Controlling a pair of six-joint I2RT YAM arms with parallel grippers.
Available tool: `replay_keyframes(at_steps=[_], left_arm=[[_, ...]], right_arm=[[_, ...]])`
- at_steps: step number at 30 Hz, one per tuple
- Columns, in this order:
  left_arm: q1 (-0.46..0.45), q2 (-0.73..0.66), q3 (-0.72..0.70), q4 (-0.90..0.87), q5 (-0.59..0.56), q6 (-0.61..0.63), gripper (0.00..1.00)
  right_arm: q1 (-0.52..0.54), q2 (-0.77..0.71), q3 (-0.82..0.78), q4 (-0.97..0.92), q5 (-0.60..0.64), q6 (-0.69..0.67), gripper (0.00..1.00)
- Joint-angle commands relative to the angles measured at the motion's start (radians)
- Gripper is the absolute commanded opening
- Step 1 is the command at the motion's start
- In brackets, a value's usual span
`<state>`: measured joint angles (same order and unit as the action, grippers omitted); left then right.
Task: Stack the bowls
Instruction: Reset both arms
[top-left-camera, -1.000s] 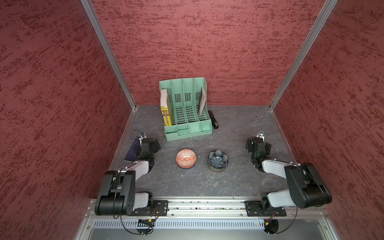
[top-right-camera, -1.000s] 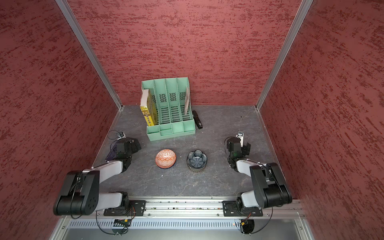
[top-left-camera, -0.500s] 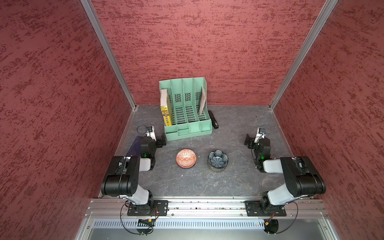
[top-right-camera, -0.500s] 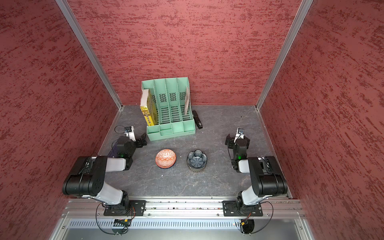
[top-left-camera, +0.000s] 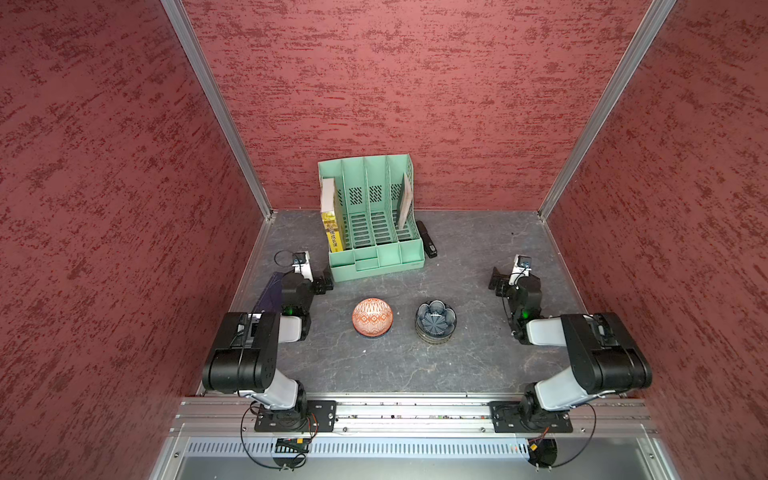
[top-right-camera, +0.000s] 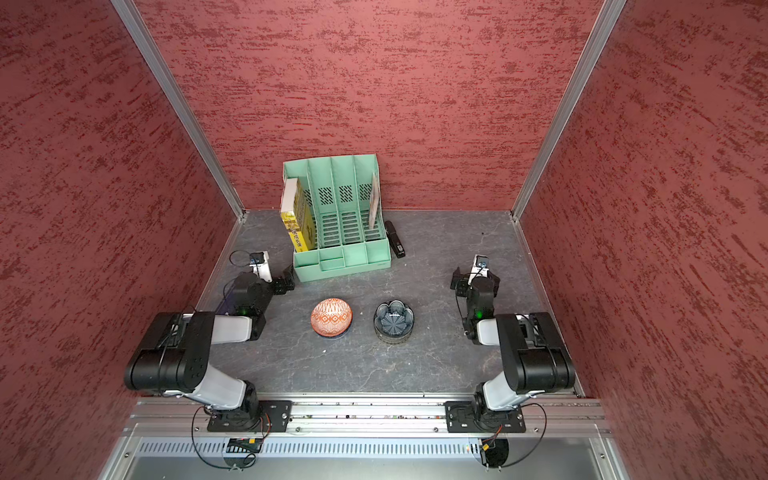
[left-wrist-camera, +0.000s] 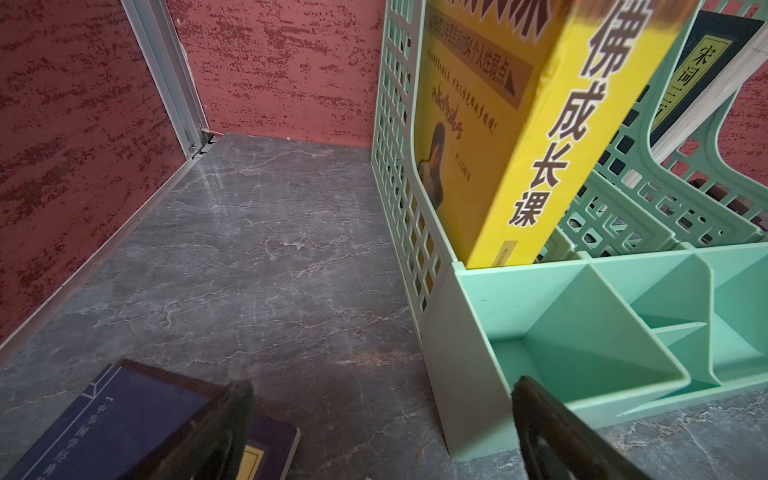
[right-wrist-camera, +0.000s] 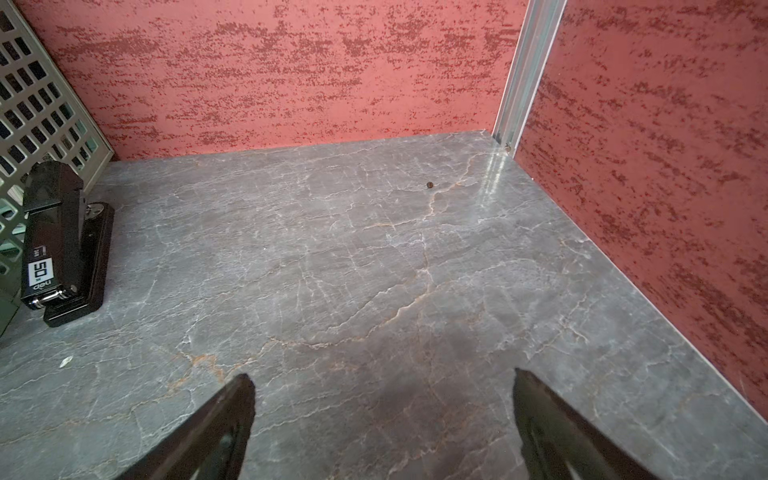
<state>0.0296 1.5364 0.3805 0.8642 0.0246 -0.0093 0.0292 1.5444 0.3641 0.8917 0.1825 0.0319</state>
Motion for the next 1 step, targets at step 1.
replay_keyframes(at_steps=[1], left_arm=[[0.004, -0.001, 0.000, 0.023, 0.011, 0.016, 1.00]], right_arm=[[0.003, -0.007, 0.005, 0.036, -0.025, -0.009, 0.99]])
